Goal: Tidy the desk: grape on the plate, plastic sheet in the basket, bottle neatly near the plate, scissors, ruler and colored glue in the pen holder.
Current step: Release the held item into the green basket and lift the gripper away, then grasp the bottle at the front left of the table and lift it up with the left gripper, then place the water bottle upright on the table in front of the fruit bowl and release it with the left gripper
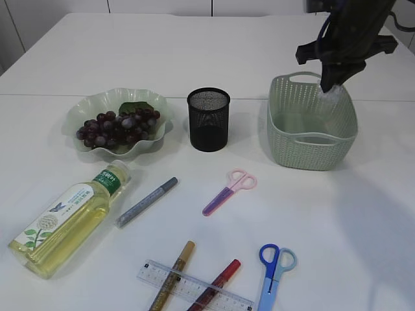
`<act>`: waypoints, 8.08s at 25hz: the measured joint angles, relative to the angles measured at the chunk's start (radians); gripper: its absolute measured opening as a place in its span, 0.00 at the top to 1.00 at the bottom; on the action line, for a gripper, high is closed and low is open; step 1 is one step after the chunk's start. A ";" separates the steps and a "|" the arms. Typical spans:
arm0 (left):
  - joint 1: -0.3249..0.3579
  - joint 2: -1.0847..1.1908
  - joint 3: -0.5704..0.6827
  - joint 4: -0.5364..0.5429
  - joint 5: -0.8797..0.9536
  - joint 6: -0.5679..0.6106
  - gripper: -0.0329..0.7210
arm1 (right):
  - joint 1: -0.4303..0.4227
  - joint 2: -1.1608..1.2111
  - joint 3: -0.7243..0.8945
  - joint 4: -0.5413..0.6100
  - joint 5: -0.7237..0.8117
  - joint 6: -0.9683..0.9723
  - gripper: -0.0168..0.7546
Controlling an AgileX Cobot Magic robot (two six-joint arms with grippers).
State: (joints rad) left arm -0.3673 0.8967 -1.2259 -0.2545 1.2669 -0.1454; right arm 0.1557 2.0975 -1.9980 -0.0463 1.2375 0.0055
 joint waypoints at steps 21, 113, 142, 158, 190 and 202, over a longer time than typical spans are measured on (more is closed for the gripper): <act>0.000 0.000 0.000 0.006 0.000 0.000 0.48 | -0.002 -0.002 0.004 0.046 0.001 0.045 0.30; 0.000 1.182 -0.164 0.254 -0.224 0.309 0.16 | -0.002 -1.156 0.992 0.177 0.012 0.072 0.30; 0.020 1.219 -0.171 0.248 -0.209 0.309 0.37 | -0.002 -1.156 0.992 0.177 0.012 0.073 0.30; 0.034 1.108 -0.167 0.202 -0.198 0.225 0.37 | -0.002 -1.156 0.992 0.177 0.012 0.075 0.30; 0.034 0.261 0.763 0.208 -1.331 0.084 0.38 | -0.002 -1.156 0.992 0.175 0.012 0.075 0.30; 0.034 0.477 0.796 0.208 -2.005 0.171 0.38 | -0.002 -1.171 0.992 0.175 0.012 0.063 0.30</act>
State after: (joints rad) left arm -0.3333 1.3732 -0.4303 -0.0467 -0.7379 0.0261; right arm 0.1541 0.9263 -1.0064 0.1289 1.2496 0.0689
